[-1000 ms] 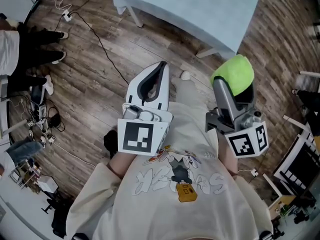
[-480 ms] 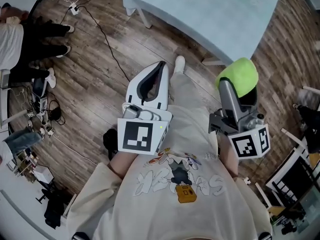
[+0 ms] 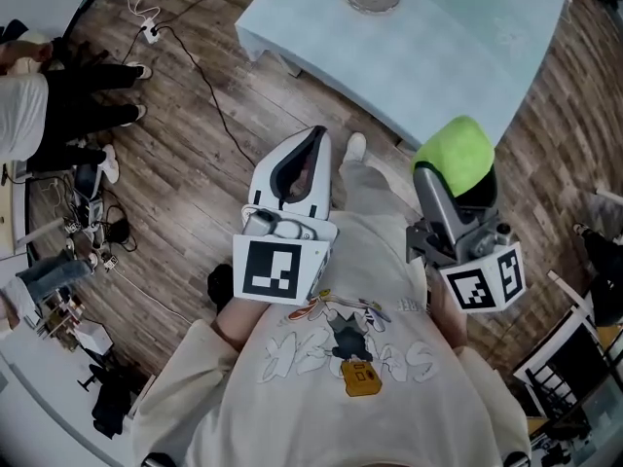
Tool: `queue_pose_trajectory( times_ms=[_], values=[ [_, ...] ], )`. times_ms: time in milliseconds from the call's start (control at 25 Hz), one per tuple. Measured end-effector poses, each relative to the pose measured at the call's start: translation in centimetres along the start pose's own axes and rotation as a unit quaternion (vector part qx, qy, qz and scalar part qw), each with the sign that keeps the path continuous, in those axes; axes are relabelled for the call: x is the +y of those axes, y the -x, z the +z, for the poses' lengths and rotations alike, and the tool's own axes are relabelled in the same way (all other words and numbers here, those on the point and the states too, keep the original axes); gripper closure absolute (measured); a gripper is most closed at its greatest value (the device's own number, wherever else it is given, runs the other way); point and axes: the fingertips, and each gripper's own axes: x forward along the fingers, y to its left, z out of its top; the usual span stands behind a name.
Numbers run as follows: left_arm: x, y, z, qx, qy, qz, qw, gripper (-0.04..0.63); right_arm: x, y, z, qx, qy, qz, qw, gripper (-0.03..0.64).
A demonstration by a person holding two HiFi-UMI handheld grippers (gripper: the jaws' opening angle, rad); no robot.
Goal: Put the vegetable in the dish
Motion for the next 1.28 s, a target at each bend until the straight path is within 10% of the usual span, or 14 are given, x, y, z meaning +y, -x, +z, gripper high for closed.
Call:
queue_pose_trajectory(
  times_ms=[1280],
  values=[
    [5.5, -21.2, 3.3, 0.052, 0.013, -0.005, 0.9985, 0.589, -11.5, -19.7, 2.0, 0.058, 0.005, 0.021, 0.998, 0.112]
  ],
)
